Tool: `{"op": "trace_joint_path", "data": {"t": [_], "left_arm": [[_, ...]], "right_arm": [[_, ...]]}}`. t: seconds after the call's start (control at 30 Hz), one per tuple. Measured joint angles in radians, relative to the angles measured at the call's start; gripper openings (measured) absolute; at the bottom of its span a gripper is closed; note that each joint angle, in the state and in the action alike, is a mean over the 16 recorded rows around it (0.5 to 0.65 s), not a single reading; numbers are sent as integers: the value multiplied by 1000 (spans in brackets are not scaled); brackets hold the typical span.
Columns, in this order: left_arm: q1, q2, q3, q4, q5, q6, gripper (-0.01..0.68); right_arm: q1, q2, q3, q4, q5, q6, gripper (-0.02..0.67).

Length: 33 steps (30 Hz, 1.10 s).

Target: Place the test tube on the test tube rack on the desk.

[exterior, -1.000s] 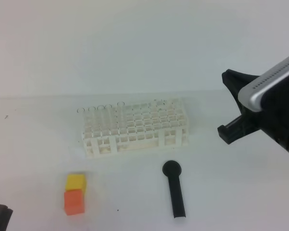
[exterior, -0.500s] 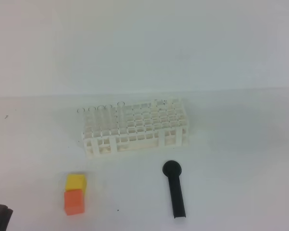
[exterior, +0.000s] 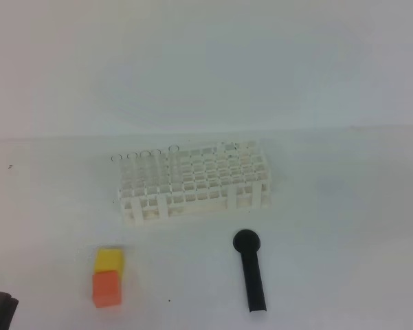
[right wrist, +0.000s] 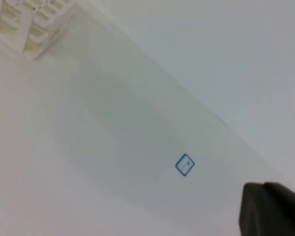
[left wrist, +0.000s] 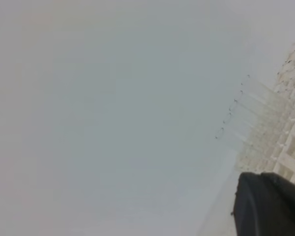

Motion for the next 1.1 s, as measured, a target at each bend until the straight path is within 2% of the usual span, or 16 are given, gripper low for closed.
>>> {"op": "trace_joint_path", "data": {"t": [0.27, 0.53, 0.8, 1.1], "left_arm": [[0, 0, 0, 0, -1, 0, -1], [0, 0, 0, 0, -1, 0, -1], [0, 0, 0, 0, -1, 0, -1], [0, 0, 0, 0, -5, 0, -1]], "right_arm": [[-2, -46, 142, 11, -306, 3, -1], [-31, -233, 371, 236, -569, -79, -1], [-71, -503, 561, 498, -553, -197, -1], [-83, -639, 662, 631, -514, -258, -1]]}}
